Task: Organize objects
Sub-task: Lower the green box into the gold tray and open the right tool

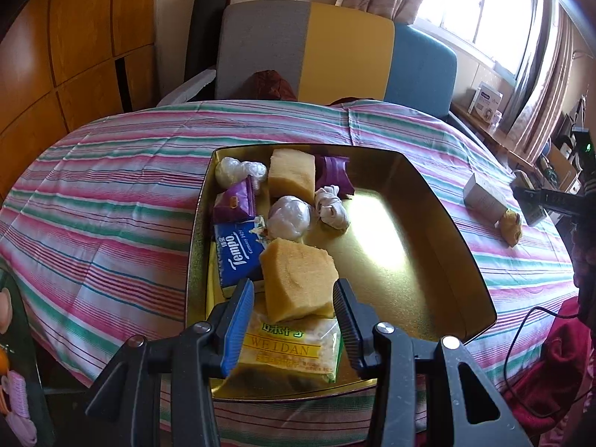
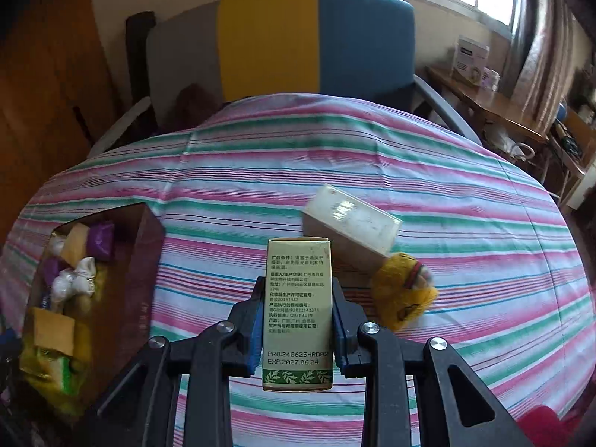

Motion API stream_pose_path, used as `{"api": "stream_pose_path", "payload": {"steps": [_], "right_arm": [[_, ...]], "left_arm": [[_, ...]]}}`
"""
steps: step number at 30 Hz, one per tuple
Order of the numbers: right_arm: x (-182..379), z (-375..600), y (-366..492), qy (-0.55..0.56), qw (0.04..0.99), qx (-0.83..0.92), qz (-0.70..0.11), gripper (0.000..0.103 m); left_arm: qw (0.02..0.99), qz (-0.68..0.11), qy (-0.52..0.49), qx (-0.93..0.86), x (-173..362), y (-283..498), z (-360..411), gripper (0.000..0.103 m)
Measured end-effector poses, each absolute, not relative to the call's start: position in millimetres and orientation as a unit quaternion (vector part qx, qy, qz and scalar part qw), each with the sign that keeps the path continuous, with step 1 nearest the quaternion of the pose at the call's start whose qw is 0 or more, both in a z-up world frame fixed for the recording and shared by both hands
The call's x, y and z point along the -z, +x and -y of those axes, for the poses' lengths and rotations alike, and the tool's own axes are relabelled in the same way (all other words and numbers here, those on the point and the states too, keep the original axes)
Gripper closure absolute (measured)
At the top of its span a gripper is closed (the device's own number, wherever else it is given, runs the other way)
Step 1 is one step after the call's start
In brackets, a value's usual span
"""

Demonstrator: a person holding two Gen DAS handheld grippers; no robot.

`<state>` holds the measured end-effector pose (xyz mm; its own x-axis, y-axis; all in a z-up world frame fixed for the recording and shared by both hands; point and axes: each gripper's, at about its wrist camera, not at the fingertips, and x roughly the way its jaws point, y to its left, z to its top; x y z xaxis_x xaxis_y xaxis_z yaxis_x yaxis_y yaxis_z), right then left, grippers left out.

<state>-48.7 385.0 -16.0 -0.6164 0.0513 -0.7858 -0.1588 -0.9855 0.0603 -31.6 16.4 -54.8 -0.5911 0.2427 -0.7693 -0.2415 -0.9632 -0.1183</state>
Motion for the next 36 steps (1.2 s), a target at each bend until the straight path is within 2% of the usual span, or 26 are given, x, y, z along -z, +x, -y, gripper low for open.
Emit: {"api": "stream_pose_path", "payload": {"steps": [6,10,23,24,25,28,31,33,35,36], "right_arm": [[9.5,-285.3,-66.4,-0.442,-0.057,-0.894,-0.041,0.073],[23.4,-231.4,-85.7,-0.462,-0.100,-0.881,-0.024,0.073],[99.5,-179.2,-161.0,-0.539,-0.078,-0.838,-0.015,0.071],[101.9,-180.7,-163.4,-0.540,-0.075,-0.838,-0.023,0.070],[102.5,-182.2,-163.9,-0.537,-0.076,-0.839,-0.031,0.063],[98.5,-185.6,-158.8,-0.521,-0.086,-0.848,-0.044,0.039],[91.6,-190.6,-152.9,-0.507,-0.092,-0.856,-0.050,0.036],[86.4,-192.5,-150.4,-0.500,-0.098,-0.859,-0.053,0.027],[80.0,-194.5,-145.3,-0.490,-0.101,-0.864,-0.055,0.011],[75.9,-195.9,-142.4,-0.483,-0.101,-0.868,-0.053,0.009]], "left_arm": [[0.132,0.016,-0.426,-0.895,52.5,-32.4,-4.3,0.059],[0.124,0.027,-0.427,-0.895,53.7,-34.4,5.9,0.059],[0.113,0.052,-0.444,-0.888,69.1,-43.4,24.4,0.059],[0.114,0.052,-0.443,-0.888,69.2,-43.3,24.6,0.059],[0.114,0.051,-0.442,-0.888,69.3,-43.3,24.4,0.059],[0.113,0.052,-0.444,-0.888,71.0,-43.8,24.3,0.059],[0.110,0.051,-0.443,-0.888,71.0,-43.8,24.2,0.059],[0.110,0.049,-0.440,-0.890,68.9,-43.0,23.3,0.059],[0.108,0.047,-0.440,-0.890,68.1,-42.5,22.4,0.059],[0.108,0.046,-0.440,-0.891,68.0,-41.8,22.1,0.058]]}}
